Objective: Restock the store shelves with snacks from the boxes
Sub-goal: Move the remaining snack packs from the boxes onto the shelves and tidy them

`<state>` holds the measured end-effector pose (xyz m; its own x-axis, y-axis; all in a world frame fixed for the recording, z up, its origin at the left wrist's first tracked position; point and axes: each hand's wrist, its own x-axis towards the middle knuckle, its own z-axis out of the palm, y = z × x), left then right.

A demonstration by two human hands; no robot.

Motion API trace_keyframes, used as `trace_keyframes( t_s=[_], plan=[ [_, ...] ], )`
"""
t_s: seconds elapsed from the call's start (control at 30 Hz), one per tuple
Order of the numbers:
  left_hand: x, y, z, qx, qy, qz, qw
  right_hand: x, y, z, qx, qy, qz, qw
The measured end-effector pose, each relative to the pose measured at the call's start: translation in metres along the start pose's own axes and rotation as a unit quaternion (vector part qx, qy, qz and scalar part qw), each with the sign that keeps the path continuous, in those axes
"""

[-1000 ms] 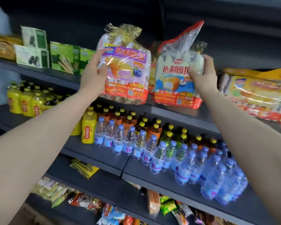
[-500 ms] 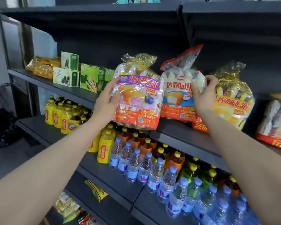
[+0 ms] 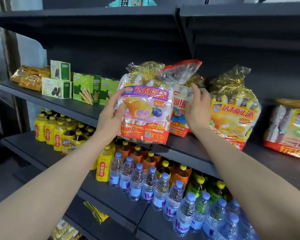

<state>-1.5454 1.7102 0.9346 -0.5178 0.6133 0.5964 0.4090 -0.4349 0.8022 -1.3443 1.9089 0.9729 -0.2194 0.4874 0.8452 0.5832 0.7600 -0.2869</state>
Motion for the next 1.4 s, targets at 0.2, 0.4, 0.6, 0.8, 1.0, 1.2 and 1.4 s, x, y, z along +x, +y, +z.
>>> trace_keyframes(
  t_s=[0.2,0.4,0.6,0.8,1.0,1.2,1.4],
  plan=[
    [0.0,0.012,0.055,-0.067,-0.065,0.003,0.996,-0.008,-0.004,-0.055,0.183,-0.046,0.07,0.979],
    [-0.004,0.032,0.128,-0.033,-0.182,0.052,0.981,-0.019,0.027,-0.116,0.258,-0.043,0.159,0.952],
    [0.016,0.005,0.156,0.271,-0.152,0.114,0.944,-0.036,0.08,-0.169,0.171,-0.016,0.154,0.973],
    [0.028,-0.023,0.163,0.408,-0.119,0.138,0.894,-0.04,0.097,-0.152,0.035,0.037,0.128,0.99],
    [0.027,-0.027,0.162,0.429,-0.102,0.184,0.878,-0.029,0.11,-0.108,-0.023,0.07,0.032,0.997],
    [0.029,-0.03,0.16,0.464,-0.109,0.198,0.856,-0.023,0.136,-0.109,-0.104,0.042,-0.005,0.994],
    [0.02,-0.021,0.158,0.459,-0.115,0.205,0.857,-0.031,0.127,-0.124,-0.211,0.001,-0.003,0.977]
  ],
)
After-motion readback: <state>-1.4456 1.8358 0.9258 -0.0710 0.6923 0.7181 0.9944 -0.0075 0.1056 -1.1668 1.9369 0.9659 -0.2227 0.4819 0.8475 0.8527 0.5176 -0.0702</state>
